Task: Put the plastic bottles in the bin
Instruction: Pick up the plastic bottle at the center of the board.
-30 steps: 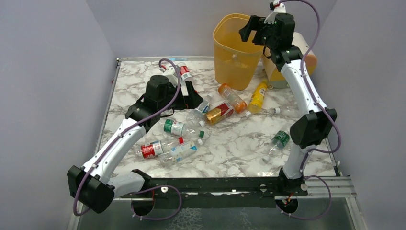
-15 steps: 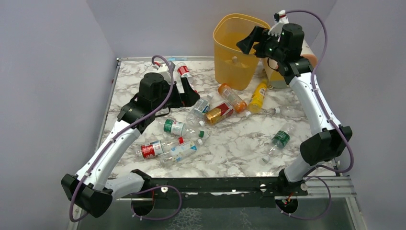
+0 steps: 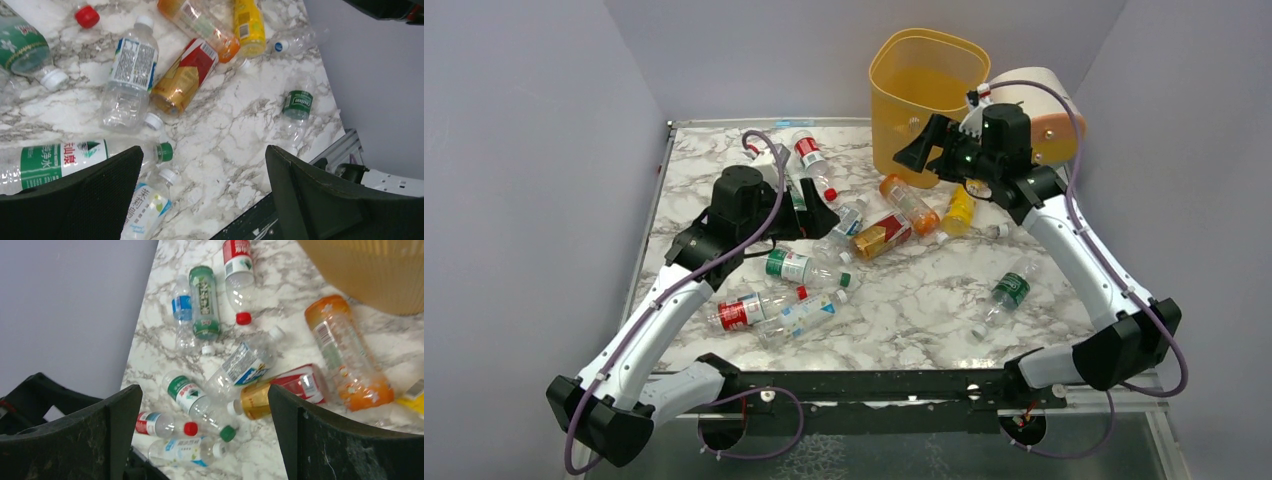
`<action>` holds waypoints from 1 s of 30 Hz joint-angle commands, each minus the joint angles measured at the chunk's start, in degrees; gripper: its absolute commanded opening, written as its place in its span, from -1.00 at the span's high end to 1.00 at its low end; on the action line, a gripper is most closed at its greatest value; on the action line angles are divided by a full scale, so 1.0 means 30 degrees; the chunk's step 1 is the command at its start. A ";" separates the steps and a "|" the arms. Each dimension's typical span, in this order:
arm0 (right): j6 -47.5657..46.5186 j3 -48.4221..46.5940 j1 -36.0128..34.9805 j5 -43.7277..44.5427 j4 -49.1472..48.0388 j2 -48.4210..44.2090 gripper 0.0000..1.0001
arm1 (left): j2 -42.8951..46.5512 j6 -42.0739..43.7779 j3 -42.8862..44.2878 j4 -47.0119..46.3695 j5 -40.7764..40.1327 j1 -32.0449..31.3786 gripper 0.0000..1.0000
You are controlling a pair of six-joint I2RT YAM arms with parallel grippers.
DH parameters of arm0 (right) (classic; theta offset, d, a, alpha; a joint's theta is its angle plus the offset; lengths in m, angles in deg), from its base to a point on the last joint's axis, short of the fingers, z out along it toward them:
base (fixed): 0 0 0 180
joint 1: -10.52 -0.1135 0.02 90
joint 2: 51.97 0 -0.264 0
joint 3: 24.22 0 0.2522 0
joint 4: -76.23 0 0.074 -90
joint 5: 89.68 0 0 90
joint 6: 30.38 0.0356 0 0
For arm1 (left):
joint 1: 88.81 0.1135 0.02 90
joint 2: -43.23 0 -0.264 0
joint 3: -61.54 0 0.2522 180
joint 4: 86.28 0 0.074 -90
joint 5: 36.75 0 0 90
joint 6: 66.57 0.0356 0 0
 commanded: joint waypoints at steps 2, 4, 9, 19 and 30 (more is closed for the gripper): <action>0.2184 0.0632 -0.2405 0.2631 0.2291 -0.0718 -0.99 | 0.0459 0.0304 -0.1593 -0.0319 0.2354 -0.0104 -0.98; 0.2549 0.0694 -0.3505 0.3113 0.2912 -0.0518 -0.99 | 0.0399 0.0554 -0.1956 -0.0359 0.2767 -0.0091 -0.98; 0.3283 0.0061 -0.4820 0.3338 0.5175 0.0662 -0.99 | 0.0112 0.1334 -0.2574 -0.0383 0.3821 -0.0094 -0.98; 0.8160 0.3736 -0.4844 0.7206 0.5198 -0.0985 -0.99 | 0.1643 0.0501 -0.3211 -0.1229 0.1975 -0.0089 -0.98; 0.8127 0.7152 -0.3583 0.7358 0.1800 0.0951 -0.99 | 0.2898 0.0798 -0.2766 0.0354 0.0714 -0.0119 -0.98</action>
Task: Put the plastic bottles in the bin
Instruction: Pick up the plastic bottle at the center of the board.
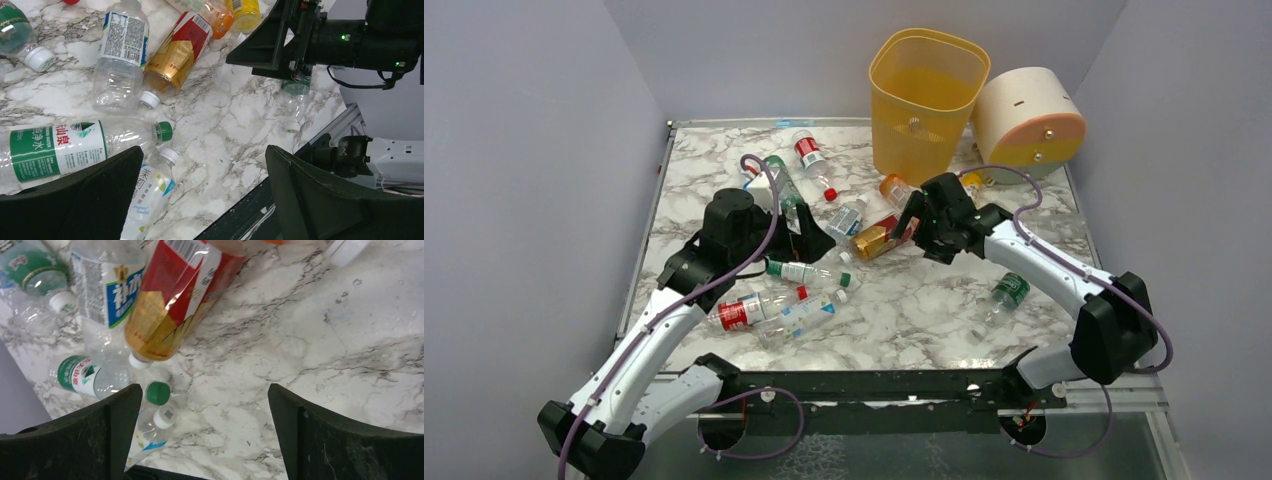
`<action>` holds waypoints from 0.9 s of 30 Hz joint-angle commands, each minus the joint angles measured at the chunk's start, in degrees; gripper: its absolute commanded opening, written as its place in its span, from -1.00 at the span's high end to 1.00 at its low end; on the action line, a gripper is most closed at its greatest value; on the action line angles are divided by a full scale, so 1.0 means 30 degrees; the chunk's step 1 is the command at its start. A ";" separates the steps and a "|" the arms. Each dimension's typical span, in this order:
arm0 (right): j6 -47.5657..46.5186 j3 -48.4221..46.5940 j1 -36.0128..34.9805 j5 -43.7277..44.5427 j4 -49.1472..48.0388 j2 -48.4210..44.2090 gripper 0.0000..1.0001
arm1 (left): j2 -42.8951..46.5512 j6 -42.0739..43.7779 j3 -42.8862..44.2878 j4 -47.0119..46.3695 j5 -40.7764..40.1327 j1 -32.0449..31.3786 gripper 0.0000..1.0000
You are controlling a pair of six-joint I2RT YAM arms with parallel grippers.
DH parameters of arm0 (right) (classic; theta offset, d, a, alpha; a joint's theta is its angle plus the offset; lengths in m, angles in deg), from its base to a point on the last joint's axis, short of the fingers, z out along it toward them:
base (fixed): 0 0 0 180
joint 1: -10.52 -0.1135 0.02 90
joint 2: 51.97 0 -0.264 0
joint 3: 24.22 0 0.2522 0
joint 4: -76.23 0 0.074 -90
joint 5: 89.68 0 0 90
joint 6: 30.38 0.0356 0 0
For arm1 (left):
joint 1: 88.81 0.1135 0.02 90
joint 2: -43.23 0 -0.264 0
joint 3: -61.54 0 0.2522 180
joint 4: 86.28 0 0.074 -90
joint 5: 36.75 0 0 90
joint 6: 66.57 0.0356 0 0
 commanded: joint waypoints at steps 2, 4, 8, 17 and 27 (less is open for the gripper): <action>0.0598 0.1269 0.1115 -0.0150 -0.2671 0.1036 -0.99 | 0.0332 -0.0115 0.0348 0.0836 -0.1178 -0.0097 -0.98; 0.0819 0.1454 0.1235 -0.0576 -0.3506 0.1538 -0.99 | 0.0108 -0.0293 0.0325 0.0859 -0.1231 -0.0112 -0.98; 0.1569 0.1184 0.1226 -0.1543 -0.4807 0.2928 -0.99 | -0.0298 -0.0795 0.0190 0.0651 -0.1442 -0.0099 -0.98; 0.2171 0.1680 0.1226 -0.3551 -0.7148 0.4296 -0.99 | -0.0620 -0.1458 -0.0568 -0.1046 -0.2054 -0.0099 -0.98; 0.2951 0.0933 0.1198 -0.3938 -0.7249 0.6002 -0.99 | -0.1277 -0.1407 -0.0695 -0.1474 -0.1274 -0.0107 -0.98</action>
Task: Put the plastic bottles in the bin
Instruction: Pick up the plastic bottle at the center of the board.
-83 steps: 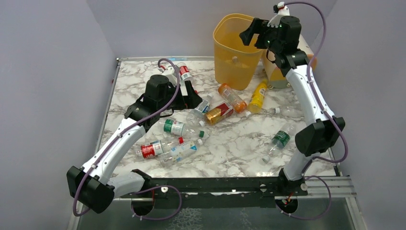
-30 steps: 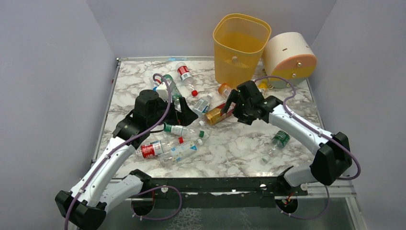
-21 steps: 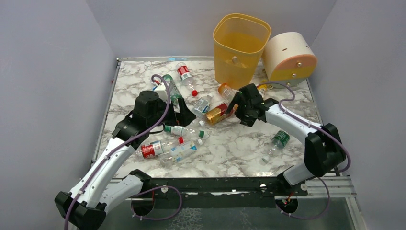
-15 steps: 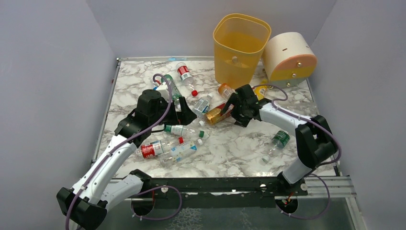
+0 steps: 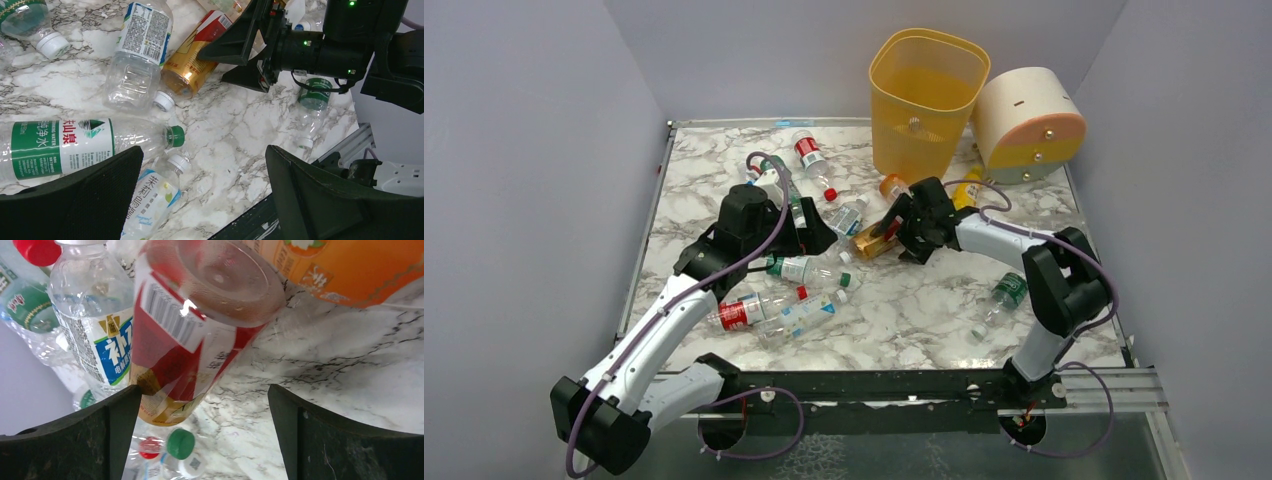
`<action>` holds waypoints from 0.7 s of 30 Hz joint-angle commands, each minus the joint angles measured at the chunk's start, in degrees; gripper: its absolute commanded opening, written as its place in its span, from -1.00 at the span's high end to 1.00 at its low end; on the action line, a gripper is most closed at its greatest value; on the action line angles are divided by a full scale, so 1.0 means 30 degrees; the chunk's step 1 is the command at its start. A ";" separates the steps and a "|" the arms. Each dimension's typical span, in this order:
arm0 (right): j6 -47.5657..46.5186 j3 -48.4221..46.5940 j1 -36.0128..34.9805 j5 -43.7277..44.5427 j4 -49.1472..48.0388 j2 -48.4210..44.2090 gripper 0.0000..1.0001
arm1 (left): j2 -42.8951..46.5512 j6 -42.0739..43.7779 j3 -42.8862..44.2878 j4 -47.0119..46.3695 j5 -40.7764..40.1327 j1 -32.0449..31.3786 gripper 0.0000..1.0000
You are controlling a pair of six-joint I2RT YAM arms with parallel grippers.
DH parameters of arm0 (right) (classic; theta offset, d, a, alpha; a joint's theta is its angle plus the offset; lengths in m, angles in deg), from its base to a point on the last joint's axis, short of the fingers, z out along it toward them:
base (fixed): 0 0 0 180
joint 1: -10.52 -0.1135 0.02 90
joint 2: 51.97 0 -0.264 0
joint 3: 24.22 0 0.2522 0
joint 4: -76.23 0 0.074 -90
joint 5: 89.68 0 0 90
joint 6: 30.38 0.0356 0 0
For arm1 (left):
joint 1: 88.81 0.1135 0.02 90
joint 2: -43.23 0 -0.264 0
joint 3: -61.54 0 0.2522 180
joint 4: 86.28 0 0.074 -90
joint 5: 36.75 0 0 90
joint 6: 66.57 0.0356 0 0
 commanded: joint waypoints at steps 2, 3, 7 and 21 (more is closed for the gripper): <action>0.0926 -0.0264 -0.0070 -0.0341 -0.0566 0.0768 -0.99 | 0.0586 0.0081 -0.0501 -0.0653 0.0354 -0.0098 -0.98; 0.0961 -0.0385 -0.0124 -0.0275 -0.0549 0.0900 -0.99 | 0.0674 0.0305 -0.0623 -0.0603 0.0352 -0.0098 -0.98; 0.1202 -0.1385 -0.0348 0.0289 -0.0270 0.1771 -0.99 | 0.0847 0.0638 -0.1055 -0.0501 0.0413 -0.0099 -0.98; 0.1594 -0.2902 -0.1694 0.2547 0.1270 0.2842 -0.55 | 0.2107 0.1104 -0.1549 -0.0238 0.1145 -0.0112 -0.98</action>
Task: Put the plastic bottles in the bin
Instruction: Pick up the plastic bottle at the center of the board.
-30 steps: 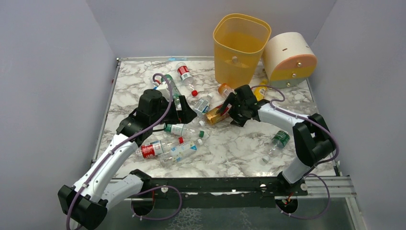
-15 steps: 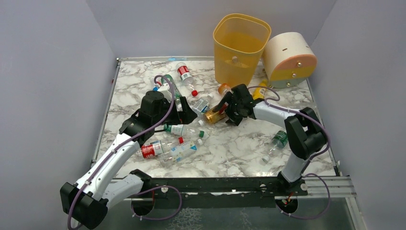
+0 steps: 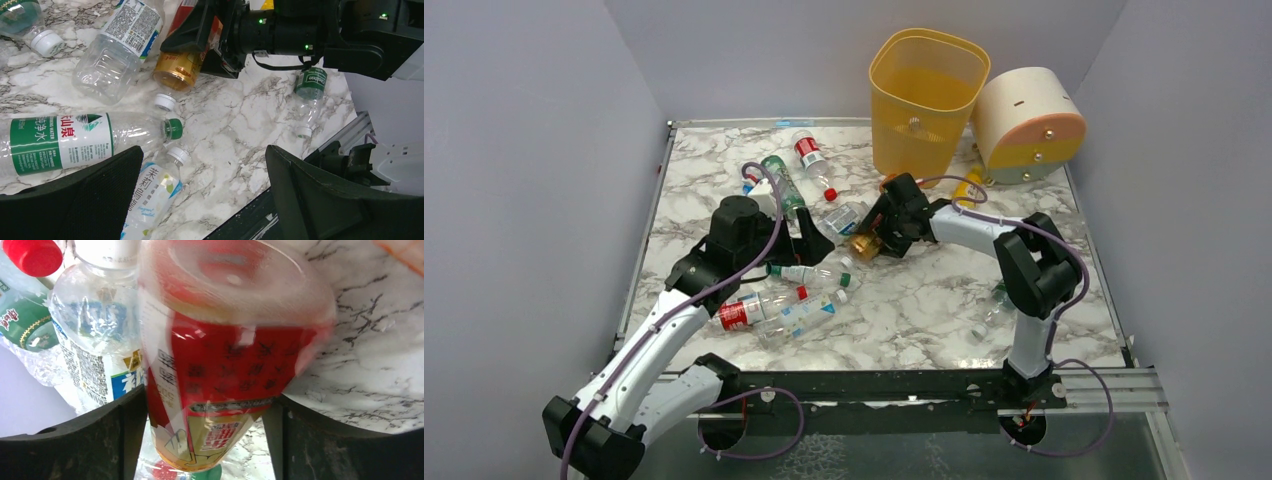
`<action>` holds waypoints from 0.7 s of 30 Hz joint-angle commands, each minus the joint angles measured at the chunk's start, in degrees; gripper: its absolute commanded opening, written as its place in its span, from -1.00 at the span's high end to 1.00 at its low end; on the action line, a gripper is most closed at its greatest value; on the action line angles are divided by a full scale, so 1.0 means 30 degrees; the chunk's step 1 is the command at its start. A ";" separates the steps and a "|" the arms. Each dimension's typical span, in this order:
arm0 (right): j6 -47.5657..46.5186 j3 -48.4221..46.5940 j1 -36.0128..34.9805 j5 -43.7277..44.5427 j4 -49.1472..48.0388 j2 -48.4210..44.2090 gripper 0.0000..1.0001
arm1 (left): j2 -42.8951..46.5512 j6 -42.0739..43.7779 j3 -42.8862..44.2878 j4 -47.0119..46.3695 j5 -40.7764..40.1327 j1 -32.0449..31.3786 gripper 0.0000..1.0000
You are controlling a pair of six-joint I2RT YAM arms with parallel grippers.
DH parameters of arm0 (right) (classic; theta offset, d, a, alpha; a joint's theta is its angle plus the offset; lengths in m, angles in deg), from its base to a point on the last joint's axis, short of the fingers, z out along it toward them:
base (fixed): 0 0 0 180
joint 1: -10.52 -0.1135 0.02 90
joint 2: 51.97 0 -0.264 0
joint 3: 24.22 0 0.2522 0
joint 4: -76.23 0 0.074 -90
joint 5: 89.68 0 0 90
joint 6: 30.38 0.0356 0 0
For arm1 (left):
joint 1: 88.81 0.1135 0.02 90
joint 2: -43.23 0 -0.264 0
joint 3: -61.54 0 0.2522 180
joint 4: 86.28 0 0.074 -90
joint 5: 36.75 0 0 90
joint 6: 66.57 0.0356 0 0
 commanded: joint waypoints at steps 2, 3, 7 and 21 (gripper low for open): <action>0.0010 0.0949 -0.0276 0.1817 0.0773 -0.1094 -0.30 | 0.0711 0.0340 -0.0435 -0.0097 0.0605 -0.0099 -0.98; -0.0182 0.1111 -0.0302 0.1983 0.0796 -0.1333 -0.19 | 0.0755 0.0374 -0.0442 -0.0066 0.0618 -0.0098 -0.98; -0.0765 0.1697 -0.0334 0.2612 0.1109 -0.2613 0.09 | 0.0863 0.0496 -0.0473 0.0096 0.0742 -0.0098 -0.98; -0.5710 0.1007 -0.0364 0.3783 0.3194 -0.9767 0.15 | -0.0847 0.0279 0.0387 -0.1042 0.0615 -0.0101 -0.98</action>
